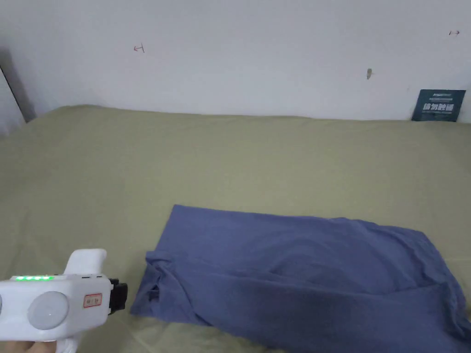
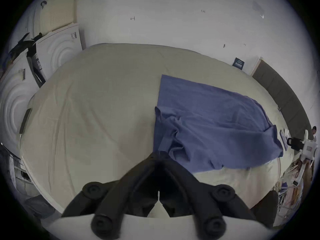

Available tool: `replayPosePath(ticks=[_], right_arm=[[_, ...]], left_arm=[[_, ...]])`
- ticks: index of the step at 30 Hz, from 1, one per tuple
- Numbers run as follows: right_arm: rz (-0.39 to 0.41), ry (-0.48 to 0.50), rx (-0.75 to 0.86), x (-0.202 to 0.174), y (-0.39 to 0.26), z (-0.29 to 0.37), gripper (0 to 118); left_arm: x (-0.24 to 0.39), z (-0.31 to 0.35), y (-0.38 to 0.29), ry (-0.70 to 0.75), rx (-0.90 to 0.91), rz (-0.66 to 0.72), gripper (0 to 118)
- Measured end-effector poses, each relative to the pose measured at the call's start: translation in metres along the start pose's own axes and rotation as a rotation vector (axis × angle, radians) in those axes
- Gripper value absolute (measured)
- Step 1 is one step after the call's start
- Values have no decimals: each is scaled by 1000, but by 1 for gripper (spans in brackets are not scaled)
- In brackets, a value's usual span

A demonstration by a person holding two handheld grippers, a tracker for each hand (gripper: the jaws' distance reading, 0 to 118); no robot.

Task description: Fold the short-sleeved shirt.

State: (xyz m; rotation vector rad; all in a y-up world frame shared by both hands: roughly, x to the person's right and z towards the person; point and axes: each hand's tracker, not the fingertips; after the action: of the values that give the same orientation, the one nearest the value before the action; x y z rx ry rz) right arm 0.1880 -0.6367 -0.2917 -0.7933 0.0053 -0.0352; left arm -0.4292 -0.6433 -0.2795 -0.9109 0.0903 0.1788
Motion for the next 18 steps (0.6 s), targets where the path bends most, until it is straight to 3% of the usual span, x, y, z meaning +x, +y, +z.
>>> replayPosePath(ticks=[1, 4, 5, 6, 7, 8, 18], right_arm=[[-17, 40, -21, 0, -4, 4, 0], [2, 21, -34, -1, -19, 8, 0], [13, 20, -46, -1, -23, 8, 0], [9, 28, -54, 0, -26, 7, 0], [-1, 33, -55, 0, -28, 7, 0], [-7, 36, -59, 0, -28, 6, 0], [1, 48, -89, 0, -33, -5, 0]], left_arm=[[1, -1, -2, -11, -15, 7, 0], [8, -14, -7, -24, -33, 3, 3], [11, -18, -5, -36, -49, 4, 19], [15, -26, -8, -36, -47, 5, 68], [18, -32, -7, -28, -48, -4, 102], [21, -39, -5, 0, -58, -10, 115], [36, -89, -2, 35, -153, 6, 109]])
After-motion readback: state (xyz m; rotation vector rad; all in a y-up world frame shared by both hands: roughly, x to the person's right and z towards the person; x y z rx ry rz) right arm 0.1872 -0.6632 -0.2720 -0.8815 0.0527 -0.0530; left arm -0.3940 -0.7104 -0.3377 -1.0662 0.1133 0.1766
